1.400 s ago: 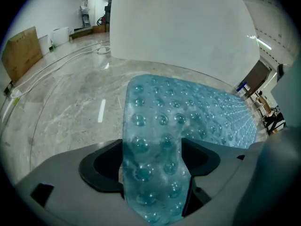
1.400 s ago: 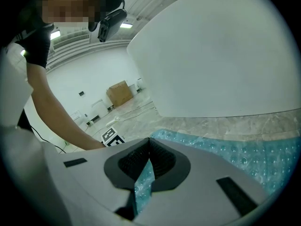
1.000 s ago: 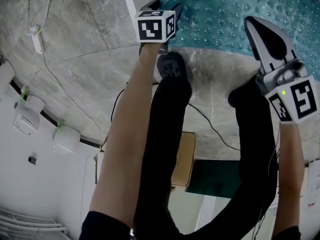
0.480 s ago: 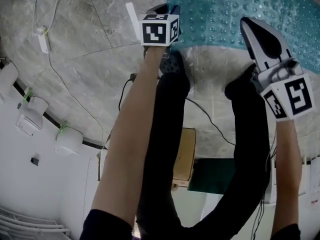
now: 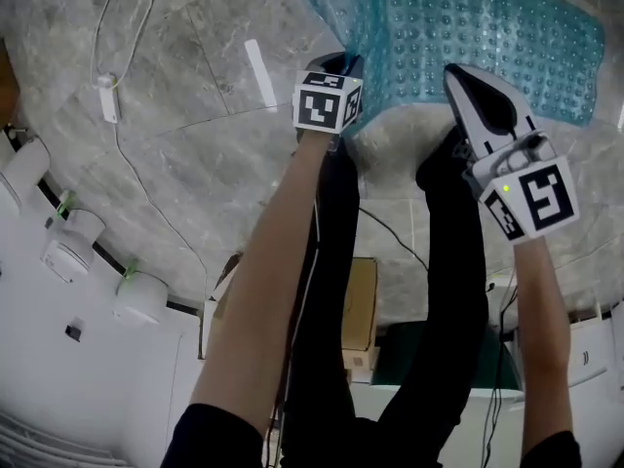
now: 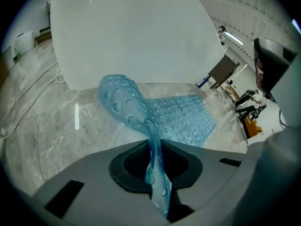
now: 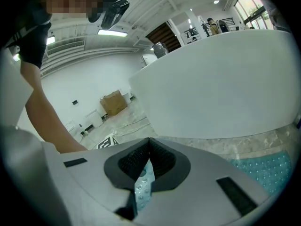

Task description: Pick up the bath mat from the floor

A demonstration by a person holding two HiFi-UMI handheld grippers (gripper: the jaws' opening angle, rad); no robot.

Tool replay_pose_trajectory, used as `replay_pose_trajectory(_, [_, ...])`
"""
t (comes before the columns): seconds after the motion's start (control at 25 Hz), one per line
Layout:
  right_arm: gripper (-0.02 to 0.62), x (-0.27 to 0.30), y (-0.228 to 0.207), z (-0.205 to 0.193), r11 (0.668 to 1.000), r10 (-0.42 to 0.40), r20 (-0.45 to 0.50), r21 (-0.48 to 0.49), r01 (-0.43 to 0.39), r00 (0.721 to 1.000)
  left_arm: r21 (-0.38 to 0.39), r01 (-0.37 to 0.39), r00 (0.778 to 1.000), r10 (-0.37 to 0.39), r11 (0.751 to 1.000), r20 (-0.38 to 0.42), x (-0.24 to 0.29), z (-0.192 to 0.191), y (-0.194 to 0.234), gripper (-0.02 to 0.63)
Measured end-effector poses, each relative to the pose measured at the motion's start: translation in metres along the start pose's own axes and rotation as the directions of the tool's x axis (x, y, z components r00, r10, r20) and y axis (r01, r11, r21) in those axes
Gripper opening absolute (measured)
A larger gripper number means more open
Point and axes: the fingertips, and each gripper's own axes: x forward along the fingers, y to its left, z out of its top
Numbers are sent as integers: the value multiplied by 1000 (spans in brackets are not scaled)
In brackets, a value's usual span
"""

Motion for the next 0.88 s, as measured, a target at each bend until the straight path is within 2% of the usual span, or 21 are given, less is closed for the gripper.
replay_pose_trajectory(0.36, [14,-99,3,68,996,-81,15,46,80,997,-24,73,997,-73,997,6,-66,46,-96,51])
replay_pose_trajectory(0.56, [14,-158,2,109,988,-142,34,71,139,989,19,119,993,-119,993,13,-106,83,-155,48])
replay_pose_trajectory(0.88, [14,-237,6,159,970,-217,93,135,203,972,30,177,983,-178,984,37,-169,123,-242,44])
